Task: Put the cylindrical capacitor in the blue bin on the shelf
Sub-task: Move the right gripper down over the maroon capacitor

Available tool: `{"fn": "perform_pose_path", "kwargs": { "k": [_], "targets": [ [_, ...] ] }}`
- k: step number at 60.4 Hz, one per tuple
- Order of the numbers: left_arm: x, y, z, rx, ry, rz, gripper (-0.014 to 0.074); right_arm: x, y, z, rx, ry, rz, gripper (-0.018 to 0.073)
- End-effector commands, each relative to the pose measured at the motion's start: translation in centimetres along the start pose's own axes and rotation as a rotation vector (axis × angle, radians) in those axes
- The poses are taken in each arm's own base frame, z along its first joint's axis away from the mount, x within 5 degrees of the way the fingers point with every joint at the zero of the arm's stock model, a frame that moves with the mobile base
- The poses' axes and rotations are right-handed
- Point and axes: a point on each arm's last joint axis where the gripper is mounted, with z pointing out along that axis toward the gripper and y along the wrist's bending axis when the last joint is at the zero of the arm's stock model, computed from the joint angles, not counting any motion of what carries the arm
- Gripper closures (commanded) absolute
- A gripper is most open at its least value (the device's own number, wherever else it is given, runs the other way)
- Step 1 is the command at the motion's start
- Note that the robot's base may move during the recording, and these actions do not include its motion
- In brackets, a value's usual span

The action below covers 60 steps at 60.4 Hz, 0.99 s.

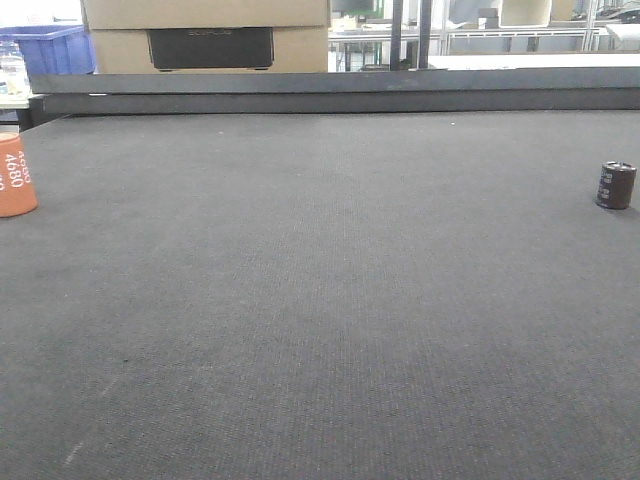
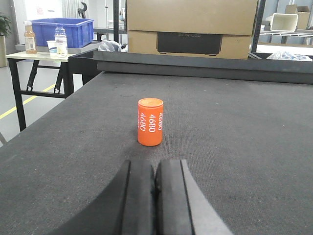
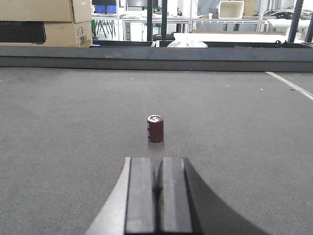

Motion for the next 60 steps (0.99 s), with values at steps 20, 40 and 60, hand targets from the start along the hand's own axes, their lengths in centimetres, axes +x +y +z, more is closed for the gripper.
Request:
{"fn": "perform_pose_path", "kwargs": {
  "k": [20, 40, 60],
  "targets": [
    [-0.6, 0.0, -0.1, 0.003, -0.067, 0.001, 0.0708, -0.1, 0.0, 0.0, -0.003, -0.021, -0.008, 0.0691],
    [-1.3, 0.0, -0.1, 0.005, -0.139, -0.002, 0.0708, -0.6, 0.0, 0.0, 0.0, -0.068, -0.008, 0.0691],
    [-4.0, -0.1, -0.7, 0.008, -0.311, -0.011, 0.0708, -3.6, -0.1, -0.6, 0.006, -0.282, 0.056, 0.0691]
  ]
}}
